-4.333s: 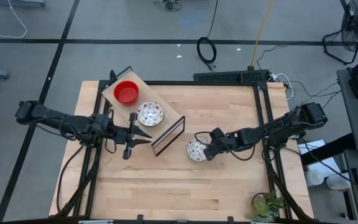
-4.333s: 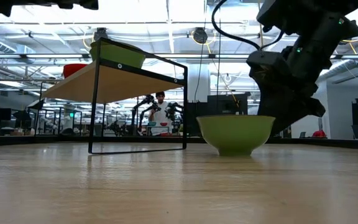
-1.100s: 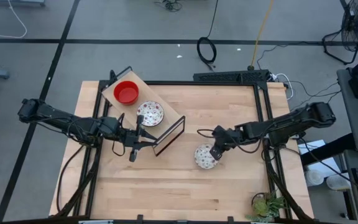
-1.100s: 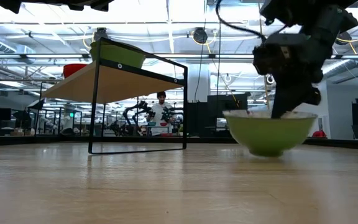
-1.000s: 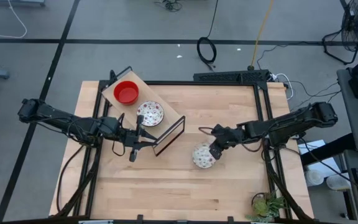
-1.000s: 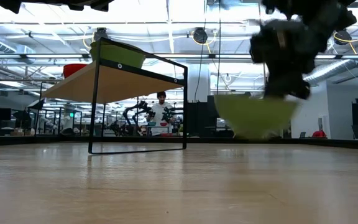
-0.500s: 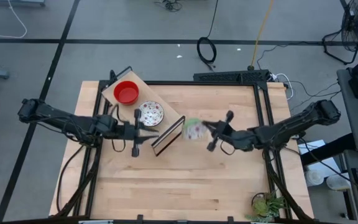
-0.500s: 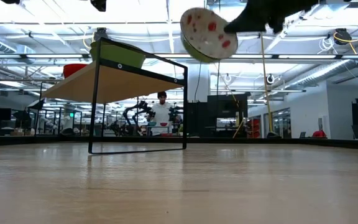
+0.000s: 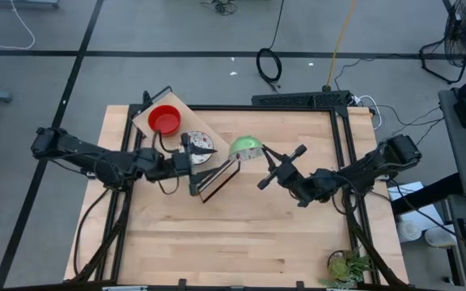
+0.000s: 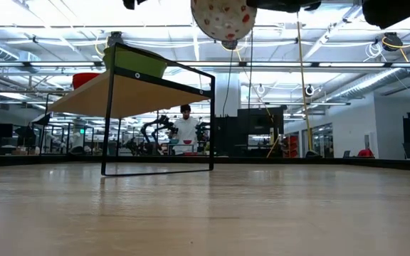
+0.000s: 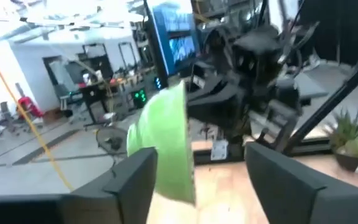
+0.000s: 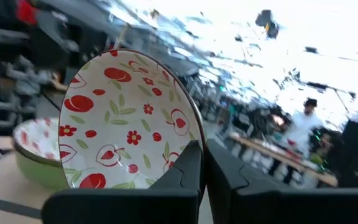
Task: Pick & Place Mini bowls
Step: Stack the white patterned bowl on the white patterned bowls on the shelf
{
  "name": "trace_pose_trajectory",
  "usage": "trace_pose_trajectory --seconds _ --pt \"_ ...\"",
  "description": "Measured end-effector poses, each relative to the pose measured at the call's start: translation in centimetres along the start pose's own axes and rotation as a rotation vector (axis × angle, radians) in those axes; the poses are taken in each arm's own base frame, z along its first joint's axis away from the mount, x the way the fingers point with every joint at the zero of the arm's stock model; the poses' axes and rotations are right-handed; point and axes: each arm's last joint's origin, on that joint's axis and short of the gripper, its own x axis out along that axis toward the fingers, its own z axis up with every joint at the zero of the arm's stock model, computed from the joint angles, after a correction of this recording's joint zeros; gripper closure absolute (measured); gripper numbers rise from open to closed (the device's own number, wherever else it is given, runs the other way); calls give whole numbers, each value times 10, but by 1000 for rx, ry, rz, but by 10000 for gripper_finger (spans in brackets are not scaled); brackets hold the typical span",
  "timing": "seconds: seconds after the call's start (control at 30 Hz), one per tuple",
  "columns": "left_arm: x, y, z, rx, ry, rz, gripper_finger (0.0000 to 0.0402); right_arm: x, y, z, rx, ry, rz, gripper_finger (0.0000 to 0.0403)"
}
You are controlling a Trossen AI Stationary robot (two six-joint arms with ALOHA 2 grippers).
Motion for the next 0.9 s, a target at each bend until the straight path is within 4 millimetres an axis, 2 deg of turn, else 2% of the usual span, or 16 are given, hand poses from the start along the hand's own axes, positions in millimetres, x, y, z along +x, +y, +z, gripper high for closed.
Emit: trace_pose_trajectory --seconds 0.17,0.63,0.77,0.9 --pt "13 -1 -12 62 64 33 124 2 2 1 55 -66 45 403" --pt "36 10 -12 23 57 123 122 7 3 3 108 -85 72 403" --pt "38 13 -13 23 60 155 145 7 3 2 103 -69 59 402" --pt "38 12 -13 42 60 155 210 7 3 2 103 -67 59 402"
